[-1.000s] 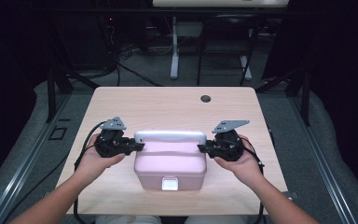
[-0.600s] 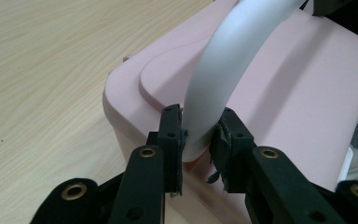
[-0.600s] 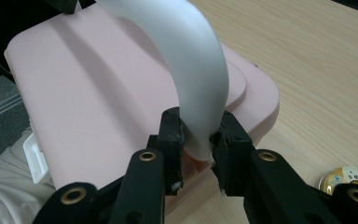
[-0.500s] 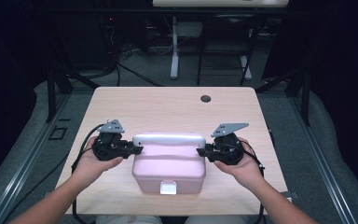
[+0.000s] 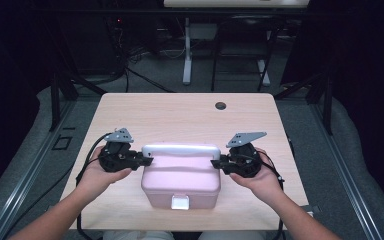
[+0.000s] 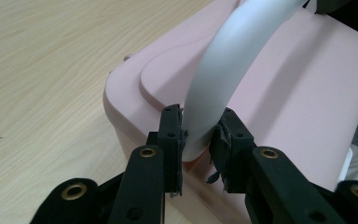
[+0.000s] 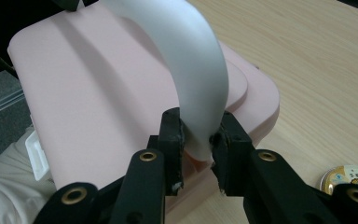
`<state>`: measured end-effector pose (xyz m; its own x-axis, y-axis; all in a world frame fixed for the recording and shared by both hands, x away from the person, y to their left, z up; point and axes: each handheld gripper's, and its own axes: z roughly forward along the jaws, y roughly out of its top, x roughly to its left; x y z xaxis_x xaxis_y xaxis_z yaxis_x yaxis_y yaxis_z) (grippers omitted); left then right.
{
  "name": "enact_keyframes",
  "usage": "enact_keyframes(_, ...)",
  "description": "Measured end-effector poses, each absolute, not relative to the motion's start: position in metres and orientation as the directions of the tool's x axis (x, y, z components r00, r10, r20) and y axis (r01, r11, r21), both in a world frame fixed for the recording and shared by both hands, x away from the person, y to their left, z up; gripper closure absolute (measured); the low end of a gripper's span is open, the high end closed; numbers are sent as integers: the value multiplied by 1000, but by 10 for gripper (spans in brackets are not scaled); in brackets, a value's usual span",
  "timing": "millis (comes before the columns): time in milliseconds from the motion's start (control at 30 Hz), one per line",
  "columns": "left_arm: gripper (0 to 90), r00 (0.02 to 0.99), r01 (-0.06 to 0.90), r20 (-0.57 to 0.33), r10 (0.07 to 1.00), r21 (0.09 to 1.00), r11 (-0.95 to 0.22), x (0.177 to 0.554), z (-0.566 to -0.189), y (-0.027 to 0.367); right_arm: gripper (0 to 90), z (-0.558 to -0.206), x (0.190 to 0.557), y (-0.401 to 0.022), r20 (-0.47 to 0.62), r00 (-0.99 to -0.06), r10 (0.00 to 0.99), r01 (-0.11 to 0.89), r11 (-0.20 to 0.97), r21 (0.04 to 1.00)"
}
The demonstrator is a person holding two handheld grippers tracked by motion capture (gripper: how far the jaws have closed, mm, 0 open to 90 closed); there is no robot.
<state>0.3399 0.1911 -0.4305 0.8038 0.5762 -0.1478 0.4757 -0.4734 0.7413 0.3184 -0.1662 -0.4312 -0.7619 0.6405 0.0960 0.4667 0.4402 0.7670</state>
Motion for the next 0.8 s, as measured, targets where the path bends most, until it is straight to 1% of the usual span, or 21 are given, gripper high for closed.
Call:
enact_keyframes(367,741,801,482,-161,577,745,-461,342,-425,192,740,-426,320,-167,100,-763,638,459,427,779)
enact_keyframes(800,731,793,487,-175,584,758,-434,345,-416,194,738,-419,322,-170,127,-754,645,463,384,799)
